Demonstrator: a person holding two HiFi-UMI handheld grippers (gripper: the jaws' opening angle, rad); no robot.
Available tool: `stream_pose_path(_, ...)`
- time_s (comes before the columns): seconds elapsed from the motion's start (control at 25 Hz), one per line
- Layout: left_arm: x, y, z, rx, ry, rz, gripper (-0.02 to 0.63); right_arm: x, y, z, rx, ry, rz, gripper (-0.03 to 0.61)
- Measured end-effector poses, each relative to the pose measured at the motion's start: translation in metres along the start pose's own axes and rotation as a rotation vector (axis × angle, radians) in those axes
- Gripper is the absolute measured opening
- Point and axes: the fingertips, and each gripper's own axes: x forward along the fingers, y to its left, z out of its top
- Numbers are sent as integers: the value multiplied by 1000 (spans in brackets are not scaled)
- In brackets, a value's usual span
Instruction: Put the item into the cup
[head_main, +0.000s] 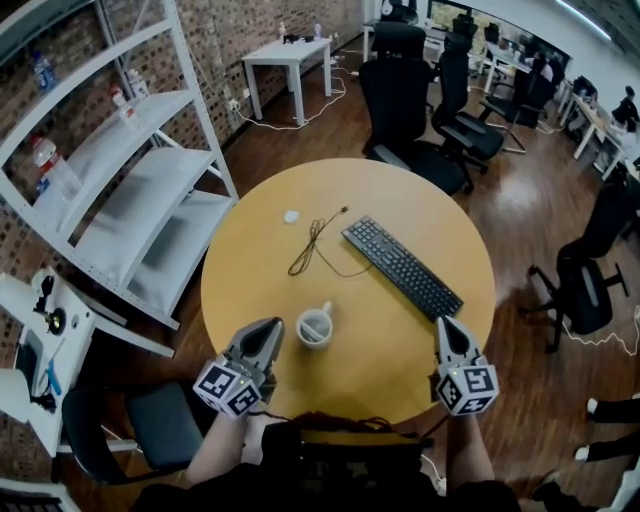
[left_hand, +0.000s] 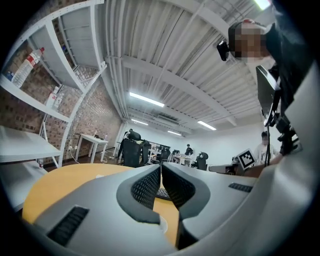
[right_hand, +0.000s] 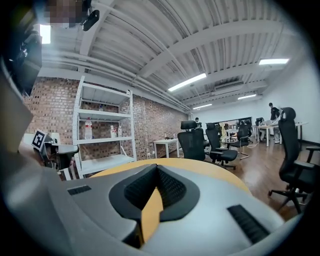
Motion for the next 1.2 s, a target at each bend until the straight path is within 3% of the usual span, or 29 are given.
stream_pose_path(0.36, -11, 17, 3, 4, -13, 55, 5, 16, 0, 4, 20, 3, 19, 6)
stream_pose_path(1.2, -19, 24, -1, -19, -29, 75, 5, 20, 12, 4, -5, 6, 52, 6)
